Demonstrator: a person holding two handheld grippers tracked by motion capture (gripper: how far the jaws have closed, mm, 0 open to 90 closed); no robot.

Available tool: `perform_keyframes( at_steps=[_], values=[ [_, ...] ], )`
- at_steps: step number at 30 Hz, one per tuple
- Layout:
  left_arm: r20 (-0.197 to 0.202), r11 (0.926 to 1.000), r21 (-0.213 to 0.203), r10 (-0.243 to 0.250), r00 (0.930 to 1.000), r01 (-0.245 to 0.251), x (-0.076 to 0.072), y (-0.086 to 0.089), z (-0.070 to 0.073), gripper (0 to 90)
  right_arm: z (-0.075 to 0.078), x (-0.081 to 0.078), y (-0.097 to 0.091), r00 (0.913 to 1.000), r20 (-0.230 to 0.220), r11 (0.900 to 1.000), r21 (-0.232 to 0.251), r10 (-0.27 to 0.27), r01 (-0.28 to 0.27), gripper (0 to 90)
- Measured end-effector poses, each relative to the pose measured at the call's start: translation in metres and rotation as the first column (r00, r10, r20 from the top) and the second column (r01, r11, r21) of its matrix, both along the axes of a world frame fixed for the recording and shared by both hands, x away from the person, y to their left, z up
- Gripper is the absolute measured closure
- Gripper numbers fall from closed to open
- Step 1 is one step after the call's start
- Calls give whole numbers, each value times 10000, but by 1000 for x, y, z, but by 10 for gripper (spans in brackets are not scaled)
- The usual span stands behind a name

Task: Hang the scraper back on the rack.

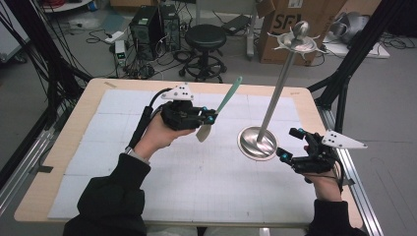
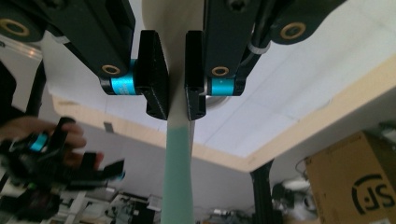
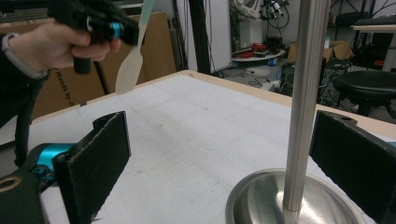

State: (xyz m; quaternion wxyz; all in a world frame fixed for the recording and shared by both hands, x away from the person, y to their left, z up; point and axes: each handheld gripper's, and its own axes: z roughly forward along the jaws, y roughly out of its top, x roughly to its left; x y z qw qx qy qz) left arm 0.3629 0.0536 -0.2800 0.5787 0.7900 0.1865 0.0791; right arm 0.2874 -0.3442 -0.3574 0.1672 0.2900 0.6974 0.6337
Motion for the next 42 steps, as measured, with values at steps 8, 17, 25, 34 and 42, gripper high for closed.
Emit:
perform_keyframes(
  at_steps=[8,17,25,34,42],
  values=[
    [511,9995,-262,-134,9986,147,3,-16,30,802,0,-1,-1,10000,-20,10000,76,-30,30,44],
    [914,9996,-190,-186,9956,204,6,-30,49,802,0,-1,-1,10000,15,9999,111,16,-16,44],
    [1264,9995,-205,-229,9917,256,6,-41,63,802,0,-1,-2,10000,-21,9999,137,6,-5,44],
    [1391,10000,8,-8,9903,7,10,-43,64,801,0,-2,-2,10000,-50,9998,192,12,-11,44],
    [1346,9999,-127,-96,9909,114,10,-48,63,801,-2,-1,-2,10000,-95,9998,182,9,-8,44]
  ],
)
